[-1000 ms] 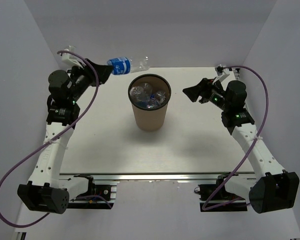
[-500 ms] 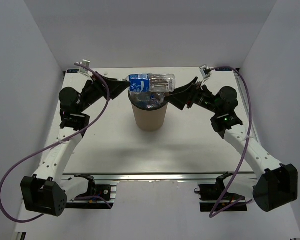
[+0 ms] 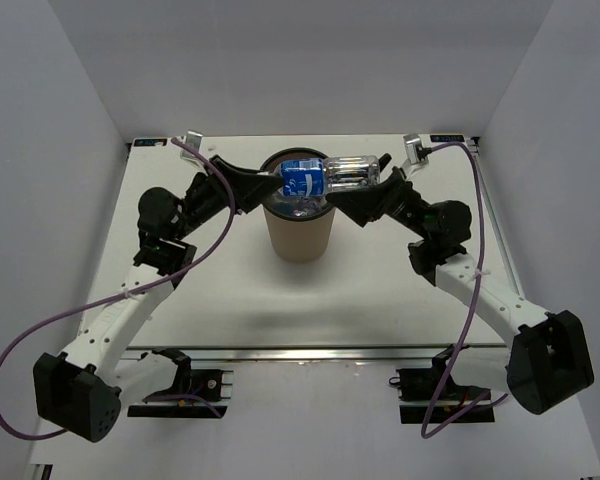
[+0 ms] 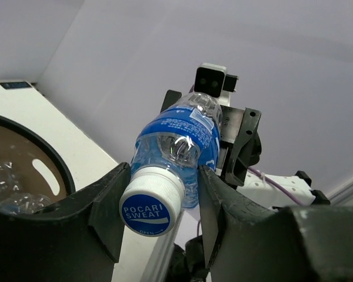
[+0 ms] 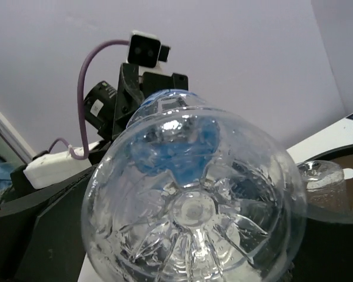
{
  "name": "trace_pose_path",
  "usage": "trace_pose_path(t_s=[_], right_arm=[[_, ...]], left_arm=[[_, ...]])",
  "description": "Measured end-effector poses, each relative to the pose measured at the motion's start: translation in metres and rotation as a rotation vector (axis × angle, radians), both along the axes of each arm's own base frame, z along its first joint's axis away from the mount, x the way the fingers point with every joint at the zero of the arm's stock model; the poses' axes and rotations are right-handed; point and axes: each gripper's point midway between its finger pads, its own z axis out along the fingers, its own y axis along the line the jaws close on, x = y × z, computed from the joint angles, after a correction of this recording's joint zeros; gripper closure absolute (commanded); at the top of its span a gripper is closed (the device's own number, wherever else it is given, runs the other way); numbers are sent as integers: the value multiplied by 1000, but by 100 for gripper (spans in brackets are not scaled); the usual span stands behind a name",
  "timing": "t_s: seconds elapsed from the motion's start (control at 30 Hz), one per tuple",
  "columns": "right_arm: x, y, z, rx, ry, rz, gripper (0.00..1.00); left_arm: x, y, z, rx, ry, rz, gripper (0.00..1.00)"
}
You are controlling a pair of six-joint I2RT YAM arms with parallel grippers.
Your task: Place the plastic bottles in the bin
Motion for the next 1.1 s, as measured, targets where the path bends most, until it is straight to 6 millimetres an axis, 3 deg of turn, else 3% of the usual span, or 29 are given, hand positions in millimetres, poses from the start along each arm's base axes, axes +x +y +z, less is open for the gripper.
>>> trace_pose_path(t_s=[0.37,0.57,0.67,0.8,0.9,0.93,0.97,1.07,1.1], right_arm=[[26,-10,-20,75,103,-137,11],[36,-17,-11,142,135,-198,14],[39,-22,-6,182,142,-220,31],[41,-21,-5,193,156,-223,71],[45,-19,-5,193,161,-223,84],[46,-19,-5,193,161,-223,91],[47,-18,-5,191,163,-224,92],[51,-17,-3,177,166,-239,95],[53,-15,-1,160,152,-251,96]], left_arm=[[9,-9,-40,-56,149,-5,100],[-5,-1,-48,-59,148,30,100],[-11,-1,-52,-65,150,31,100],[-13,-3,-53,-74,153,26,100],[-11,-2,-53,-78,154,37,100],[-10,-2,-53,-76,157,42,94],[-8,-1,-54,-72,162,49,61],[-2,0,-51,-40,167,87,2],[4,3,-52,-14,165,126,2]])
